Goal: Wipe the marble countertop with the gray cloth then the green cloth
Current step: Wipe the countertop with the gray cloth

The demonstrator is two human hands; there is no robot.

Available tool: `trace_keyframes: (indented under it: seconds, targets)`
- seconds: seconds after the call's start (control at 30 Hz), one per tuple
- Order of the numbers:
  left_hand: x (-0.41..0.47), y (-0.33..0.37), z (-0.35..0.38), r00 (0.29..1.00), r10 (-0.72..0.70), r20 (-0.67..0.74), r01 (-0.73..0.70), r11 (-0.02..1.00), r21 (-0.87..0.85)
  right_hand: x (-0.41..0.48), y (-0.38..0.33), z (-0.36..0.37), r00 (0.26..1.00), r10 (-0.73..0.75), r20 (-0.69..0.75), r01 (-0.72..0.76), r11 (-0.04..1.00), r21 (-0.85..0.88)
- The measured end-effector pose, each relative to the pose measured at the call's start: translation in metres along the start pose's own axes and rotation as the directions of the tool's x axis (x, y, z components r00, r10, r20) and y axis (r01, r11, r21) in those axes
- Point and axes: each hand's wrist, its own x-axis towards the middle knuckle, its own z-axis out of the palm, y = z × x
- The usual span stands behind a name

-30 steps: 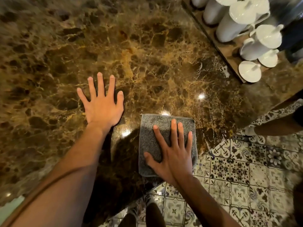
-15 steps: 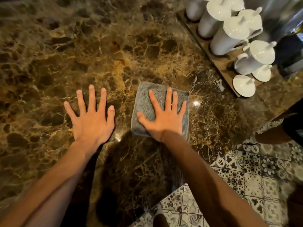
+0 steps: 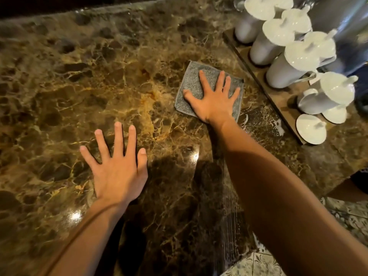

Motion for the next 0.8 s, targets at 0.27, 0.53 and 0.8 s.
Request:
trace_keyframes:
  seconds: [0.27,0.53,0.8]
  targets:
    - [0.002,0.0,0.0,1.0,0.002,0.005,-0.002,1.0,-0.005,-0.037,0.017,0.007,0.996,-0.094,-0.001,0.094,0.996,-0.006]
    - [0.001,0.0,-0.002,1.0,0.012,0.017,-0.012,1.0,-0.003,-0.197,0.045,0.035,0.987,-0.157,0.032,0.159,0.985,-0.061]
    - [0.001,0.0,-0.003,1.0,0.009,0.022,-0.009,1.0,-0.001,-0.302,0.062,0.062,0.988,-0.144,0.048,0.146,0.987,-0.065]
